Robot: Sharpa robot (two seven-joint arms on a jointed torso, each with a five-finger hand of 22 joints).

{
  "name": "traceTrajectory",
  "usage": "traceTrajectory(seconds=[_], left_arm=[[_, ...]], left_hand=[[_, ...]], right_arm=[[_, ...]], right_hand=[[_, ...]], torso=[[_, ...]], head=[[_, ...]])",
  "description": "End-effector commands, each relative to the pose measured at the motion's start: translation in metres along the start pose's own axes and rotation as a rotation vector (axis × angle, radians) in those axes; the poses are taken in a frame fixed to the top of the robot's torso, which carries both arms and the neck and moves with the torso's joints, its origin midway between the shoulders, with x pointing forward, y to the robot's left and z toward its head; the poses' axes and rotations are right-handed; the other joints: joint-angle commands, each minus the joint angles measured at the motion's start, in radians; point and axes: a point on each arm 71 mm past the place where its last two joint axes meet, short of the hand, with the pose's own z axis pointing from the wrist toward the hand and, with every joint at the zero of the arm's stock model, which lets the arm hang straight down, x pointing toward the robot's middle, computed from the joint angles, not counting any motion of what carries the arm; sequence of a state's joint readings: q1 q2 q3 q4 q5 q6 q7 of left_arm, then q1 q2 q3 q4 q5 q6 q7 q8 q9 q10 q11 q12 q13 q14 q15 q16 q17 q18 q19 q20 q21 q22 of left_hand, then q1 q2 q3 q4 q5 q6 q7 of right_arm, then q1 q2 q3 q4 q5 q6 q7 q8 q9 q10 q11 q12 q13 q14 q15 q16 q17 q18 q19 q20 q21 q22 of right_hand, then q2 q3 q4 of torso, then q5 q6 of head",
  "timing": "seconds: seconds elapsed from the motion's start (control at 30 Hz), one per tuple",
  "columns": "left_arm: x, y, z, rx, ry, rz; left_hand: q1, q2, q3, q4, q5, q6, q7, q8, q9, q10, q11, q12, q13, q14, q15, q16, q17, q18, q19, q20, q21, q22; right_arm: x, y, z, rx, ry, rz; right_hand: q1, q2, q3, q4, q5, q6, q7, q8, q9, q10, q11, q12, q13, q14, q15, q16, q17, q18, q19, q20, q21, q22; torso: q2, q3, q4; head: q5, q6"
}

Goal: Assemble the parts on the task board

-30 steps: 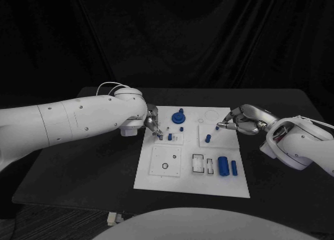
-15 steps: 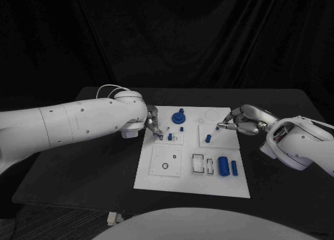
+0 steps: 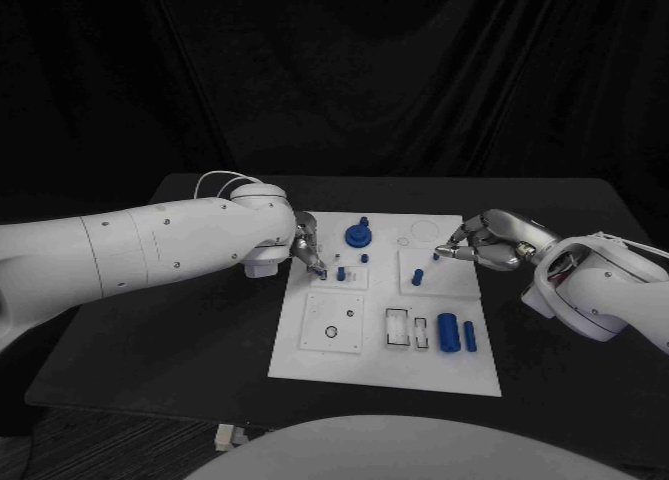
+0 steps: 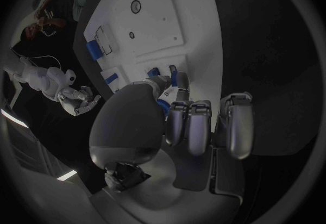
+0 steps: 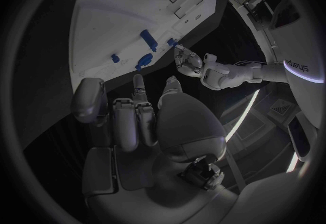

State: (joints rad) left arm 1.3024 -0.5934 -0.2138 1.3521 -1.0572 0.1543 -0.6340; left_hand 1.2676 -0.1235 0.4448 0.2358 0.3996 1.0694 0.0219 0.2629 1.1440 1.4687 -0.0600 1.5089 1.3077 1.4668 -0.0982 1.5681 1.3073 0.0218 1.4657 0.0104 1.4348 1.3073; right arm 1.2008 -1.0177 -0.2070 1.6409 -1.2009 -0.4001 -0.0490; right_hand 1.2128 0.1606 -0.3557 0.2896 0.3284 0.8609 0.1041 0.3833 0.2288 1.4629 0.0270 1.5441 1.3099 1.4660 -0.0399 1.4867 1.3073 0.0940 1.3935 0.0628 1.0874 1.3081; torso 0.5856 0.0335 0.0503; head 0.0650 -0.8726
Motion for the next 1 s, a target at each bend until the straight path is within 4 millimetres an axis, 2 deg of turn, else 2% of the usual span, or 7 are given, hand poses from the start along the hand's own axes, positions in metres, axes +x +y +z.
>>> traceTrajectory(seconds=[0.03,1.0], left_arm=[[0.0015,-0.0017,0.0003,0.004,0.005,0.003],[0.0114,-0.0039,0.0059,0.012,0.028,0.005]], left_hand=[[-0.005,0.003,0.095,-0.102,-0.001,-0.002,-0.005,-0.002,-0.001,0.068,0.004,-0.006,0.212,0.104,-0.006,0.003,0.263,0.009,0.048,-0.001,0.0,0.223],[-0.008,0.004,0.095,-0.101,-0.002,-0.001,-0.005,-0.002,-0.002,0.067,0.003,-0.009,0.21,0.104,-0.006,0.003,0.263,0.009,0.047,-0.001,-0.003,0.222]], right_arm=[[0.001,-0.0008,-0.0002,0.009,0.001,-0.001],[0.0007,-0.0013,-0.0009,0.011,-0.001,-0.001]], right_hand=[[-0.002,0.004,-0.006,-0.001,0.002,-0.001,-0.006,0.004,0.001,0.072,-0.006,-0.004,0.214,0.063,-0.007,-0.005,0.089,0.005,0.0,0.0,-0.004,0.108],[-0.001,0.005,-0.007,0.0,0.002,-0.001,-0.006,0.004,0.002,0.067,-0.006,-0.009,0.207,0.063,-0.007,-0.005,0.088,0.005,0.0,0.0,-0.005,0.108]], torso=[[0.0,0.0003,0.0],[0.0,0.0002,0.0]], head=[[0.001,0.0],[0.002,0.0]])
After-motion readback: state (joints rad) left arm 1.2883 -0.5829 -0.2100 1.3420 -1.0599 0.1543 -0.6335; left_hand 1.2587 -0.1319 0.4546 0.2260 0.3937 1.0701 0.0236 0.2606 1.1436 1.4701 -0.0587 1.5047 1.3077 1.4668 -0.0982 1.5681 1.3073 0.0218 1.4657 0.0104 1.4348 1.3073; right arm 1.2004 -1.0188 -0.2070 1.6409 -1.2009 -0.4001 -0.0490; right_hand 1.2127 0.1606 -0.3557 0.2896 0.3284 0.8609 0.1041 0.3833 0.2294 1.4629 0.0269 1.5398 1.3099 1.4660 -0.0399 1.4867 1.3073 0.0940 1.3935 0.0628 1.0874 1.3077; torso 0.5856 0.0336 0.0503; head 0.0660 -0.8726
